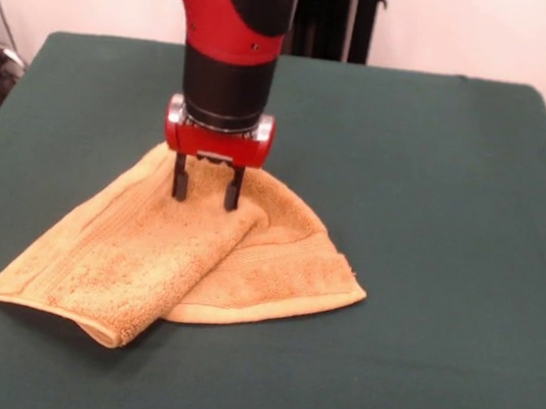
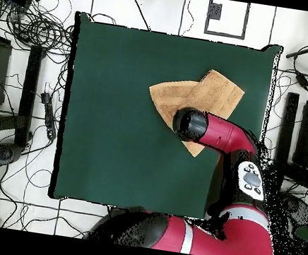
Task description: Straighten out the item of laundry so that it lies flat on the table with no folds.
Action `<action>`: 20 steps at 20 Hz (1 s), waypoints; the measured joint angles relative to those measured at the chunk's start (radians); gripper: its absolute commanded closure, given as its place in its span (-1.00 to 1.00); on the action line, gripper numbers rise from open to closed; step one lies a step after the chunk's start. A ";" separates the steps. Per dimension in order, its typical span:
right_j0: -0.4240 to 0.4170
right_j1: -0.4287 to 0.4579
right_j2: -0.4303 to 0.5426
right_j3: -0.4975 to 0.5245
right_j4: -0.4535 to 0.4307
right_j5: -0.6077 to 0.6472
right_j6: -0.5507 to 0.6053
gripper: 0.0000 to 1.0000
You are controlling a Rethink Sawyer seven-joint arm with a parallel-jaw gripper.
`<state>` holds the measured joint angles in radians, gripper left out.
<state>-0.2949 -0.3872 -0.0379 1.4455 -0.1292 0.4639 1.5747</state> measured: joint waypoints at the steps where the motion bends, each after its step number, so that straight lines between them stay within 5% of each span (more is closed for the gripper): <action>1: 0.000 0.005 0.000 -0.005 0.000 0.000 0.000 -1.00; 20: 0.004 0.065 0.000 -0.097 0.000 0.074 0.000 -1.00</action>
<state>-0.2906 -0.3219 -0.0381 1.3481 -0.1296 0.5376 1.5747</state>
